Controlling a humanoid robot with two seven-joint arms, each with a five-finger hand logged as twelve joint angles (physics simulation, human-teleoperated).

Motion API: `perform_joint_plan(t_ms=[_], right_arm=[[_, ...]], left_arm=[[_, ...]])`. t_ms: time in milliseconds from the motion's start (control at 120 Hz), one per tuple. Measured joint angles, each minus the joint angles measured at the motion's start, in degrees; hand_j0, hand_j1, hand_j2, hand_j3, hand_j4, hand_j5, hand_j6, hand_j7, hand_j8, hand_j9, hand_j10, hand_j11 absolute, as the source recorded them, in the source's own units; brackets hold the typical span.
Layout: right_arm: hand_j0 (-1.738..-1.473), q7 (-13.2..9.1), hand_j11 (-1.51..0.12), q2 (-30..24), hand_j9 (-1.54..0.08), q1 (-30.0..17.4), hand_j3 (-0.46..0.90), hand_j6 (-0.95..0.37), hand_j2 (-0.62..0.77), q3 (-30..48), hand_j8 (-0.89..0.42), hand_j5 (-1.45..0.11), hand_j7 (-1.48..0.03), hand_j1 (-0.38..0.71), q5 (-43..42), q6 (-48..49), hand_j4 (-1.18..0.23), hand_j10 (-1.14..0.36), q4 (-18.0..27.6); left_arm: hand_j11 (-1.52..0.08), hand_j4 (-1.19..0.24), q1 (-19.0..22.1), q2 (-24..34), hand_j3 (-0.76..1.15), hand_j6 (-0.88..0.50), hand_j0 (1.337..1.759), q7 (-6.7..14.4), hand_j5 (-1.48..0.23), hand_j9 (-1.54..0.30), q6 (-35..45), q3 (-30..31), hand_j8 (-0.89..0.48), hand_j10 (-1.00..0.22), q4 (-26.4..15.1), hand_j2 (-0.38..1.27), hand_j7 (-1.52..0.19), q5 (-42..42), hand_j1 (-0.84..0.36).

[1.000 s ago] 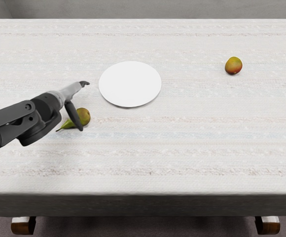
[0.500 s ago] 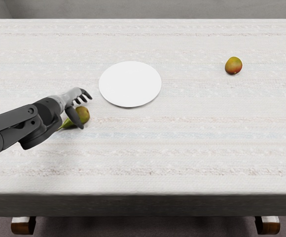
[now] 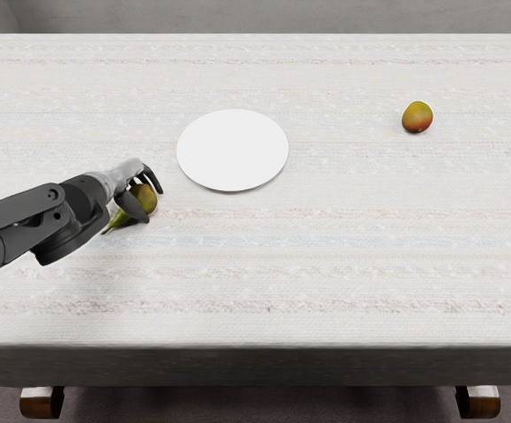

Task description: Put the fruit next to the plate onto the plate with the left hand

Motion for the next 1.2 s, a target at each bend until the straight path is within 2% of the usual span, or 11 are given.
perform_joint_plan(t_ms=[142, 250, 383, 533, 583, 642, 717, 850, 1058, 1200], right_arm=[[-1.658, 0.0, 0.00, 0.0, 0.00, 0.0, 0.00, 0.00, 0.00, 0.0, 0.00, 0.00, 0.00, -0.35, 0.0, 0.0, 0.00, 0.00, 0.0], [-1.658, 0.0, 0.00, 0.0, 0.00, 0.0, 0.00, 0.00, 0.00, 0.0, 0.00, 0.00, 0.00, -0.35, 0.0, 0.0, 0.00, 0.00, 0.0], [-1.658, 0.0, 0.00, 0.0, 0.00, 0.0, 0.00, 0.00, 0.00, 0.0, 0.00, 0.00, 0.00, -0.35, 0.0, 0.0, 0.00, 0.00, 0.0], [-1.658, 0.0, 0.00, 0.0, 0.00, 0.0, 0.00, 0.00, 0.00, 0.0, 0.00, 0.00, 0.00, -0.35, 0.0, 0.0, 0.00, 0.00, 0.0], [-1.658, 0.0, 0.00, 0.0, 0.00, 0.0, 0.00, 0.00, 0.00, 0.0, 0.00, 0.00, 0.00, -0.35, 0.0, 0.0, 0.00, 0.00, 0.0], [-1.658, 0.0, 0.00, 0.0, 0.00, 0.0, 0.00, 0.00, 0.00, 0.0, 0.00, 0.00, 0.00, -0.35, 0.0, 0.0, 0.00, 0.00, 0.0], [-1.658, 0.0, 0.00, 0.0, 0.00, 0.0, 0.00, 0.00, 0.00, 0.0, 0.00, 0.00, 0.00, -0.35, 0.0, 0.0, 0.00, 0.00, 0.0], [-1.658, 0.0, 0.00, 0.0, 0.00, 0.1, 0.00, 0.00, 0.00, 0.0, 0.00, 0.00, 0.00, -0.35, 0.0, 0.0, 0.00, 0.00, 0.0], [-1.658, 0.0, 0.00, 0.0, 0.00, 0.1, 0.00, 0.00, 0.00, 0.0, 0.00, 0.00, 0.00, -0.35, 0.0, 0.0, 0.00, 0.00, 0.0], [-1.658, 0.0, 0.00, 0.0, 0.00, 0.1, 0.00, 0.00, 0.00, 0.0, 0.00, 0.00, 0.00, -0.35, 0.0, 0.0, 0.00, 0.00, 0.0]], left_arm=[[-0.86, -0.67, -0.5, 0.1, 0.00, -0.38, 1.653, -0.1, -0.86, -0.86, 0.0, -0.3, -0.39, -0.61, 0.0, 0.23, -0.87, -1.1, -0.28], [-0.90, -0.69, -2.4, 0.1, 0.00, -0.38, 1.652, -0.1, -0.89, -0.91, 0.0, -0.7, -0.38, -0.60, 0.0, 0.17, -0.91, -2.6, -0.26], [-0.93, -0.70, -5.1, 0.0, 0.00, -0.42, 1.653, -0.1, -0.92, -0.94, 0.1, -1.9, -0.40, -0.63, 0.1, 0.32, -0.93, -4.2, -0.27], [-0.95, -0.71, -7.9, -3.3, 0.00, -0.45, 1.653, -0.1, -0.92, -0.95, 0.1, -2.4, -0.42, -0.65, 0.7, 0.37, -0.94, -6.6, -0.26], [-0.95, -0.70, -8.7, -5.3, 0.00, -0.46, 1.653, -0.2, -0.93, -0.96, 0.1, -2.7, -0.42, -0.65, 1.9, 0.41, -0.95, -7.3, -0.26], [-0.95, -0.70, -9.8, -7.3, 0.00, -0.45, 1.654, -0.1, -0.93, -0.96, 0.1, -3.0, -0.42, -0.65, 3.6, 0.36, -0.96, -7.9, -0.26], [-0.95, -0.70, -11.5, -10.4, 0.00, -0.46, 1.654, -0.1, -0.94, -0.96, 0.1, -3.2, -0.42, -0.65, 6.8, 0.38, -0.96, -8.7, -0.26], [-0.95, -0.70, -14.0, -12.4, 0.00, -0.45, 1.653, -0.1, -0.93, -0.96, 0.1, -3.4, -0.42, -0.64, 11.9, 0.37, -0.95, -11.3, -0.27], [-0.95, -0.70, -15.4, -17.7, 0.00, -0.44, 1.652, -0.1, -0.93, -0.96, 0.1, -3.3, -0.41, -0.64, 19.6, 0.44, -0.95, -13.2, -0.29], [-0.95, -0.71, -15.7, -19.1, 0.00, -0.44, 1.652, -0.1, -0.92, -0.95, 0.2, -3.3, -0.41, -0.63, 21.8, 0.39, -0.94, -13.2, -0.29]])
